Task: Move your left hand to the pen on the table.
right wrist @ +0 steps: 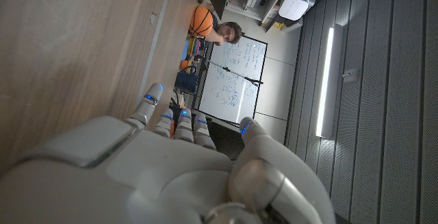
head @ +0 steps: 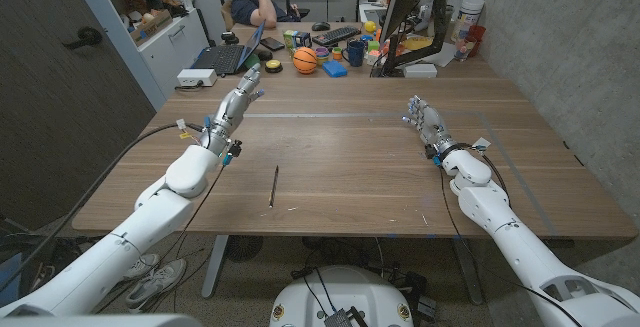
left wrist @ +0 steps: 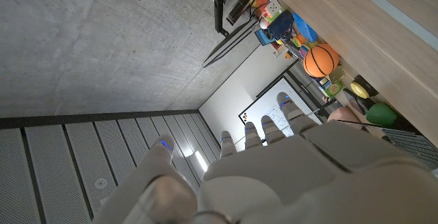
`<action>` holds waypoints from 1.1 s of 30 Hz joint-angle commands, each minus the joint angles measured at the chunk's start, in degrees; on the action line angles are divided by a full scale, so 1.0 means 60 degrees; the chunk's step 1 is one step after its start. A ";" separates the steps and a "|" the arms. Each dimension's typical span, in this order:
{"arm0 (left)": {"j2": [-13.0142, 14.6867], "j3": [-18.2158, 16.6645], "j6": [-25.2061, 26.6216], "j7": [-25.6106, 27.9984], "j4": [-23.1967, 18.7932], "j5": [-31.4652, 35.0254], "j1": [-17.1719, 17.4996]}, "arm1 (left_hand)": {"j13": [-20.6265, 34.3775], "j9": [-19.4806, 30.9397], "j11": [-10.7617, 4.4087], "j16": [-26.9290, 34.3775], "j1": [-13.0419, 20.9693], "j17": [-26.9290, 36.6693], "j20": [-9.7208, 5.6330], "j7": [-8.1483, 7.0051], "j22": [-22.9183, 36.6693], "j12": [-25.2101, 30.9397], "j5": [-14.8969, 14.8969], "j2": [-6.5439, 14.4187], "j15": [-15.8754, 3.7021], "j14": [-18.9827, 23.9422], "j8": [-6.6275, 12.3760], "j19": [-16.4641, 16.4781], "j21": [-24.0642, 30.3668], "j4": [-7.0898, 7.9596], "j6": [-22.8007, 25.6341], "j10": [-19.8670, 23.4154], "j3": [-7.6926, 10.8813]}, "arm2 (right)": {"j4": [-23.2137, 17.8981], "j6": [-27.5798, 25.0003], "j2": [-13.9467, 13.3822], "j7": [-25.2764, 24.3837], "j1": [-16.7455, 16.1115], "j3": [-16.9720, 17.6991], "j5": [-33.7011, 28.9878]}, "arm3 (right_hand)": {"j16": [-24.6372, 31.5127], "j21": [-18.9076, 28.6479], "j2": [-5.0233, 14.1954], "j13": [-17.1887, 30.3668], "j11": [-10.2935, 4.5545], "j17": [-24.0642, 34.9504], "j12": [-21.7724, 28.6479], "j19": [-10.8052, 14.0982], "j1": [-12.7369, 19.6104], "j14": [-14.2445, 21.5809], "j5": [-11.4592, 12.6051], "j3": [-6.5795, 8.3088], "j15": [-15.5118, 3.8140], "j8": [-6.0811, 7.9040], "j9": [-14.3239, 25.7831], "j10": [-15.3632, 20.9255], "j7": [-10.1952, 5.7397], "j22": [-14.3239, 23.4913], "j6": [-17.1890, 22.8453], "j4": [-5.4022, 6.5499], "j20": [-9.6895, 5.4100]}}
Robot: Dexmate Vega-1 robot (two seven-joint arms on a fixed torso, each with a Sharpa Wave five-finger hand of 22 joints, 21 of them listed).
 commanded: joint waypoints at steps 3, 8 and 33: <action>0.0940 -0.1047 0.0571 0.0443 -0.1610 0.1611 0.1259 | 0.0056 0.0046 -0.0021 -0.0010 0.0069 0.0015 0.0025 -0.0044 0.0021 -0.0008 0.0083 -0.0243 0.0027 -0.0265 -0.0058 -0.0180 -0.0134 -0.0147 -0.0352 -0.0278 -0.0088 | -0.0317 -0.0055 0.0028 -0.0048 -0.0181 0.0054 -0.0161 | -0.0032 -0.0043 -0.0082 0.0055 0.0067 0.0029 0.0033 -0.0463 -0.0023 -0.0047 -0.0035 0.0003 0.0018 0.0044 0.0044 -0.0010 0.0094 0.0046 -0.0035 0.0092 -0.0009; 0.1071 -0.1319 0.0884 0.0688 -0.2049 0.2562 0.1560 | 0.0060 0.0052 -0.0103 -0.0001 0.0150 0.0021 0.0070 -0.0057 0.0024 -0.0021 0.0119 -0.0339 0.0097 -0.0371 -0.0039 -0.0251 -0.0215 -0.0229 -0.0534 -0.0464 -0.0148 | -0.0372 -0.0073 0.0016 -0.0048 -0.0201 0.0069 -0.0174 | -0.0039 -0.0062 -0.0099 0.0055 0.0064 0.0033 0.0029 -0.0464 -0.0047 -0.0048 -0.0042 -0.0016 0.0012 0.0043 0.0044 -0.0020 0.0094 0.0047 -0.0041 0.0110 -0.0011; 0.1199 -0.1547 0.2281 0.1019 -0.3303 0.6979 0.1914 | 0.0043 0.0103 -0.0588 0.0132 0.0837 -0.0007 0.0221 -0.0068 -0.0013 0.0150 0.0357 -0.0422 -0.0473 -0.0458 0.0286 -0.0028 -0.0468 -0.0684 -0.0142 -0.0306 -0.0239 | -0.0176 0.0105 0.0121 0.0014 -0.0154 0.0080 -0.0164 | -0.0069 -0.0152 -0.0183 0.0056 0.0051 0.0053 0.0024 -0.0449 -0.0200 -0.0043 -0.0068 -0.0133 0.0048 0.0049 0.0045 -0.0040 0.0115 0.0050 -0.0044 0.0212 -0.0007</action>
